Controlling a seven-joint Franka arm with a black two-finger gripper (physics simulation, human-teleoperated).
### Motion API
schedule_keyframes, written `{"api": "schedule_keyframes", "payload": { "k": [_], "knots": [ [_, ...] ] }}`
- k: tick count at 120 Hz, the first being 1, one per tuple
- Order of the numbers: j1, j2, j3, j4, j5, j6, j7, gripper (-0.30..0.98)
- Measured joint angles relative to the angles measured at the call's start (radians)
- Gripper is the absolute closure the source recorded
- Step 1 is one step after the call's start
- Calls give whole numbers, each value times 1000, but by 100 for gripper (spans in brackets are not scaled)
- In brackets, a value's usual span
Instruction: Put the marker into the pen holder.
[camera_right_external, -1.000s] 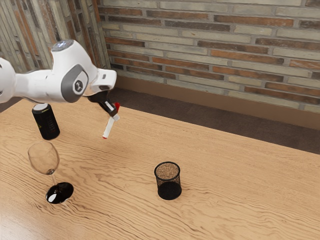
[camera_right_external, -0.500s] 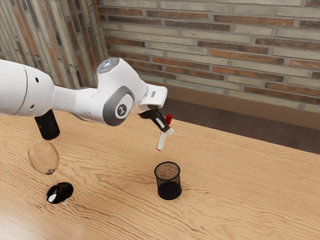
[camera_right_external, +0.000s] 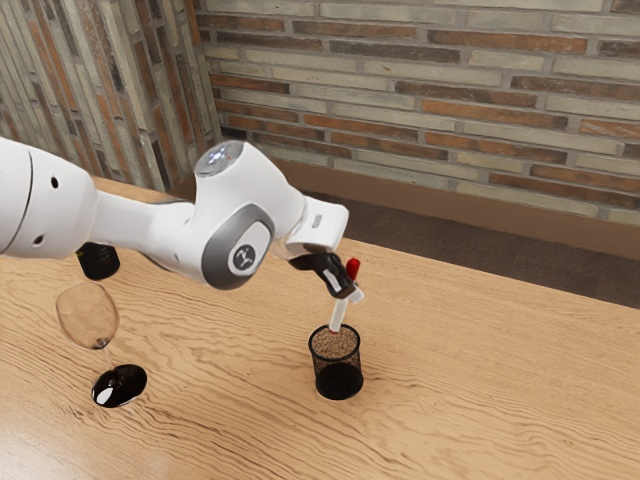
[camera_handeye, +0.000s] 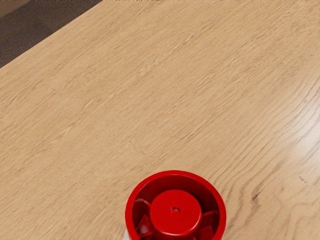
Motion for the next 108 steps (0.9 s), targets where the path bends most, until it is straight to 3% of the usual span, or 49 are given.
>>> {"api": "schedule_keyframes", "payload": {
  "k": [24, 44, 60, 76, 93, 108],
  "knots": [
    [2, 5, -3, -32, -16, 8, 6, 75],
    [5, 29, -13, -31, -28, -1, 20, 38],
    [4, 51, -11, 11, -29, -37, 30, 20],
    [5, 98, 65, 349, 41, -344, 36, 11],
    [6, 115, 268, 662, 122, -736, -64, 6],
    [5, 27, 388, 747, 172, -985, -154, 3]
  ]
}}
